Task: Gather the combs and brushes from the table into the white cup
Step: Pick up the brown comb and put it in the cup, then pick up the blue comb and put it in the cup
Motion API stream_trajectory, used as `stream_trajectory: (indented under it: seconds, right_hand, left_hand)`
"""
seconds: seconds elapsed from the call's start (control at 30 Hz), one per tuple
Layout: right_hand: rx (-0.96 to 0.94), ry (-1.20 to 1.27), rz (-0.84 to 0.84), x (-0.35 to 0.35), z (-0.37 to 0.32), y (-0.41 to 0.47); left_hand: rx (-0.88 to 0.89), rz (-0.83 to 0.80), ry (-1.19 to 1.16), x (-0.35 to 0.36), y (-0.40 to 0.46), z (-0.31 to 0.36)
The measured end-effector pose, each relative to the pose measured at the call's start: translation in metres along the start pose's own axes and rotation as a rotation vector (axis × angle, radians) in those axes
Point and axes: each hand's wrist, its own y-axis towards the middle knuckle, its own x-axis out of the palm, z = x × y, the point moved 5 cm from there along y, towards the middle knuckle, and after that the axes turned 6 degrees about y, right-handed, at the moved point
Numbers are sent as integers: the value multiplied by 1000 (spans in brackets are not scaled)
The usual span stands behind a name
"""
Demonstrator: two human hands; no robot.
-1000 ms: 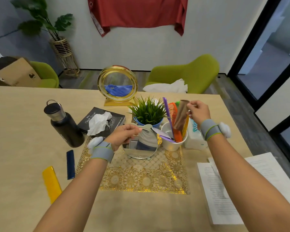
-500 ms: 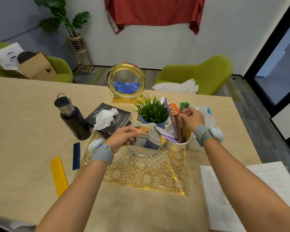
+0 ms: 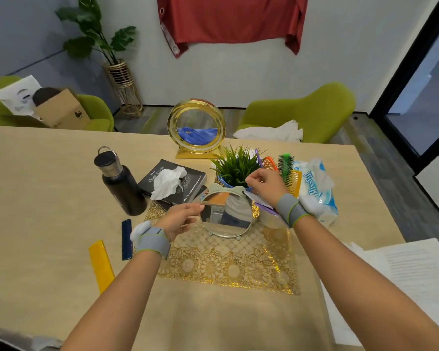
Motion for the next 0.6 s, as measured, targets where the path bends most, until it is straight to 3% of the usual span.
stream_trajectory:
  seconds: [0.47, 0.6]
  right_hand:
    - [-100, -115, -78, 67, -37, -24]
    - [-73, -123, -131, 85, -40, -34]
  left_hand:
    - [-95, 319, 303, -109, 30, -60]
    - [-131, 482, 441, -137, 36, -77]
